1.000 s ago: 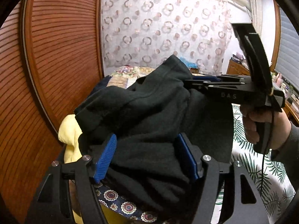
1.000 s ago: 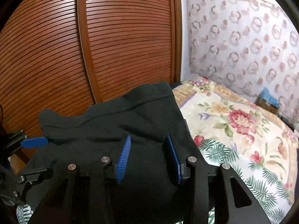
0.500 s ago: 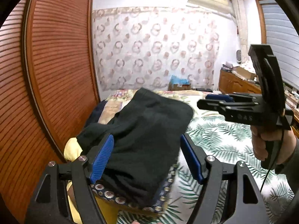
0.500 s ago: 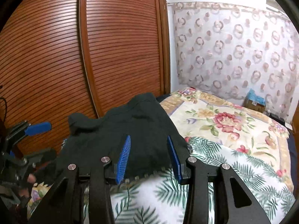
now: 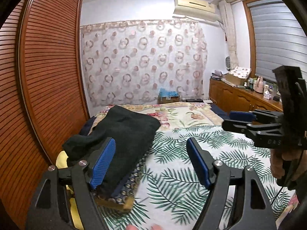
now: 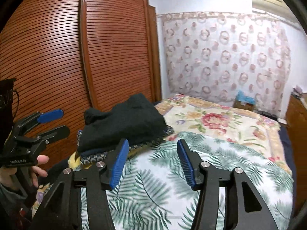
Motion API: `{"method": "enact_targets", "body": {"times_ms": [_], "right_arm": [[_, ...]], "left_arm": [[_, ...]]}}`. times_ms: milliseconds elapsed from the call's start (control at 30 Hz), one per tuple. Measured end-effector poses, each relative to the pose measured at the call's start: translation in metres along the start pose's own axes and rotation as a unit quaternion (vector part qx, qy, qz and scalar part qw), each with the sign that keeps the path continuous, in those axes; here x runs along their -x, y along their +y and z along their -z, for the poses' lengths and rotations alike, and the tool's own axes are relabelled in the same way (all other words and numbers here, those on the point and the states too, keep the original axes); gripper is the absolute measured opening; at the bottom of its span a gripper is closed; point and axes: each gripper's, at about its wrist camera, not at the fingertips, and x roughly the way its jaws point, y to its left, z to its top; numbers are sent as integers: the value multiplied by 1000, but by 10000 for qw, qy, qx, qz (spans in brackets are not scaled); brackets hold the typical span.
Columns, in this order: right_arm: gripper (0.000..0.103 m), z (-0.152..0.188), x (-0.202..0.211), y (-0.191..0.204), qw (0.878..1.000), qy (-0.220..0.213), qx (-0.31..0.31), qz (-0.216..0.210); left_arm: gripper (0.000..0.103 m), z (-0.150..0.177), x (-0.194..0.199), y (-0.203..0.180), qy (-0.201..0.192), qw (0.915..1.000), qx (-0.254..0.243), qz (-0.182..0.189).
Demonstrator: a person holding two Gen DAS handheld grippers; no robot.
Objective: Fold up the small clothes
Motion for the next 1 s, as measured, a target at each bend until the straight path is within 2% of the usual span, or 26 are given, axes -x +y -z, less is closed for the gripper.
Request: {"method": "enact_targets", "body": {"times_ms": [133, 200, 467, 767, 1000], "right_arm": [[59, 11, 34, 6, 9996, -72, -91, 259], [70, 18, 50, 10, 9992, -98, -174, 347], [80, 38, 117, 29, 9951, -252, -463, 833], [81, 46, 185, 58, 9865, -570, -616, 1406], [81, 52, 204, 74, 9815, -688, -708, 1642]], "left_arm": [[77, 2, 7, -17, 66, 9998, 35, 186], [77, 3, 11, -25, 52, 9996, 24, 277], [77, 10, 28, -63, 125, 9991, -10, 393], [77, 4, 45, -95, 63, 9994, -104, 312], [77, 2, 49, -95, -12, 9996, 7, 291]]}}
